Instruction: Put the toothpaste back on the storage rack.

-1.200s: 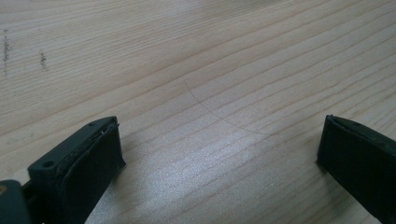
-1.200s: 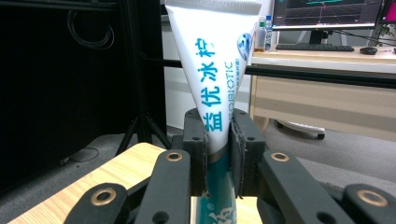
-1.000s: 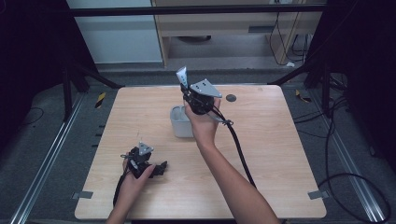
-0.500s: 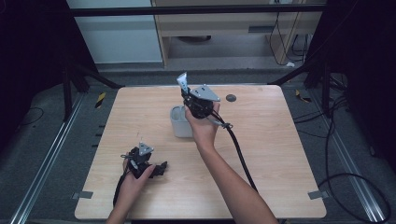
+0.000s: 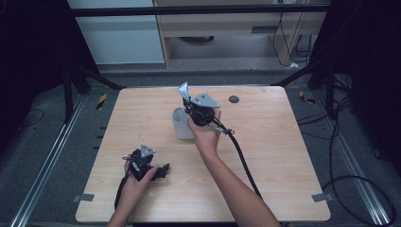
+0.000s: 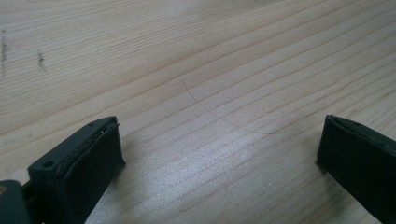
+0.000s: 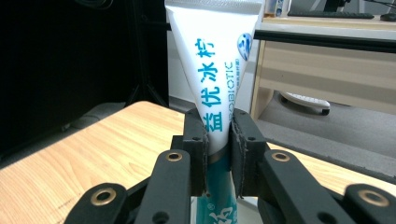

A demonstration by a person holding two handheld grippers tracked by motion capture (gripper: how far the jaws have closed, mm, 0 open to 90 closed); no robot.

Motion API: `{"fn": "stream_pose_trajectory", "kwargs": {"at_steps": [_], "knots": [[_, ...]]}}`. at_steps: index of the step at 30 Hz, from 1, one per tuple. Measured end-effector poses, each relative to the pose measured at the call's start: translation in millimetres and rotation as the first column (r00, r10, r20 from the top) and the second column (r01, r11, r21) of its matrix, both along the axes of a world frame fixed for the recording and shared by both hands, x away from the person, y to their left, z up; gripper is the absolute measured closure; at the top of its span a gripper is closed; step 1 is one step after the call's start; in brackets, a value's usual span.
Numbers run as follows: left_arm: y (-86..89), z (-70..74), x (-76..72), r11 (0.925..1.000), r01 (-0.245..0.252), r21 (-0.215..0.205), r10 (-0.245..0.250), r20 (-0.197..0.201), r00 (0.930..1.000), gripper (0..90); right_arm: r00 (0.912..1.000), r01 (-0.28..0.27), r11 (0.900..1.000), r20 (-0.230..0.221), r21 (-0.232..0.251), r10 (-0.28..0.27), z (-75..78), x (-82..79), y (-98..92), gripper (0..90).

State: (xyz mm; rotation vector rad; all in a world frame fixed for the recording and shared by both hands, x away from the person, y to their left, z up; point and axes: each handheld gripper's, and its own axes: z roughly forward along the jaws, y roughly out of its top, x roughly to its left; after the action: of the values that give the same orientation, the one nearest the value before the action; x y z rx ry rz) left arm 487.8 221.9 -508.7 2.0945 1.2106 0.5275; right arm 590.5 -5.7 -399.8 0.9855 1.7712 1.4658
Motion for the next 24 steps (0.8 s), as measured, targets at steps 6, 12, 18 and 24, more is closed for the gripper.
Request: {"fn": "stream_pose_trajectory", "kwargs": {"at_steps": [6, 12, 18, 24], "knots": [[0.0, 0.0, 0.0, 1.0000, 0.000, 0.000, 0.000, 0.000, 1.0000, 0.0, 0.9999, -0.007, 1.000, -0.009, -0.019, 0.006, -2.9, 0.8, 0.9, 78.1], [0.0, 0.0, 0.0, 1.0000, 0.000, 0.000, 0.000, 0.000, 1.0000, 0.0, 0.9994, -0.004, 0.999, -0.034, -0.051, 0.003, -9.5, 3.1, 2.8, 78.2], [0.0, 0.0, 0.0, 1.0000, 0.000, 0.000, 0.000, 0.000, 1.0000, 0.0, 0.9984, -0.004, 0.997, -0.056, -0.071, 0.000, -13.3, 4.1, 3.2, 78.0], [0.0, 0.0, 0.0, 1.0000, 0.000, 0.000, 0.000, 0.000, 1.0000, 0.0, 0.9968, -0.005, 0.996, -0.080, -0.089, -0.003, -15.3, 5.2, 3.1, 78.0]]}}
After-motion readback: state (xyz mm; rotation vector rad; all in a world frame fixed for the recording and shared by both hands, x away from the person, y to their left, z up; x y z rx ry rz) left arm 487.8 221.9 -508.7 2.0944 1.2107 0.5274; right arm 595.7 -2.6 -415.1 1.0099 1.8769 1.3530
